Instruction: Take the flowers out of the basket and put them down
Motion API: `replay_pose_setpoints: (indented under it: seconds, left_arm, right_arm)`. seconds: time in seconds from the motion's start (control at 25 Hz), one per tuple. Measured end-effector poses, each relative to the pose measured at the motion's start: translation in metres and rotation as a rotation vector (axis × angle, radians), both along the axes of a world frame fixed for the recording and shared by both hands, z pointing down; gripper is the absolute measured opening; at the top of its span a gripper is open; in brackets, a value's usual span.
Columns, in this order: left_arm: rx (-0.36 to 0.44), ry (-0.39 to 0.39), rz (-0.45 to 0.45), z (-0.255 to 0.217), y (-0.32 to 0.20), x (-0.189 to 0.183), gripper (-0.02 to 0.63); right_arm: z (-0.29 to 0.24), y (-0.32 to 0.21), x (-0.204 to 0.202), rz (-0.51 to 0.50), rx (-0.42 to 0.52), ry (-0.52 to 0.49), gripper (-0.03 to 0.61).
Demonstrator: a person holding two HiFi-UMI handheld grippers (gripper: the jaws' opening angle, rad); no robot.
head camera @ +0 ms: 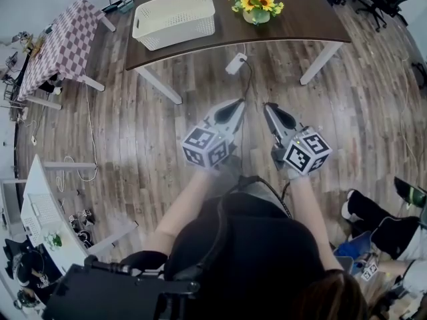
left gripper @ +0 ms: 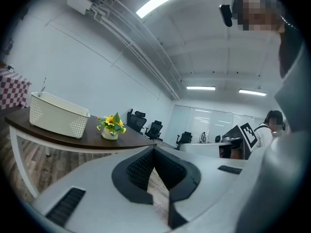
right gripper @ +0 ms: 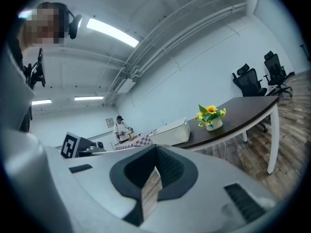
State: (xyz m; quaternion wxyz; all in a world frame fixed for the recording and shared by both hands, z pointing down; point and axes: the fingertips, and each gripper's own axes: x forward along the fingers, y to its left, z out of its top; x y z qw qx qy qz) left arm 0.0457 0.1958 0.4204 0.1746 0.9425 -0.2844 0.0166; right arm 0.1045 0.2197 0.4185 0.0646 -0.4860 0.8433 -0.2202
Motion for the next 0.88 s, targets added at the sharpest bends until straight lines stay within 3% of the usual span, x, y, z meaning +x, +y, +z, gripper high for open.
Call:
replay_pose_setpoints:
  seconds: [0.4, 0.88]
  left_arm:
    - [0.028, -0.010, 0.002, -0.006, 0.034, -0.003, 0.002]
    - [0.048, -0.007, 0.005, -0.016, 0.038, -0.008, 0.002]
  right_arm:
    - [-0.006, 0.032, -0.007, -0.023, 0.019, 0.009, 0.002]
    - [-0.013, 0.036, -0.010, -0.016, 0.038, 0.017, 0.002]
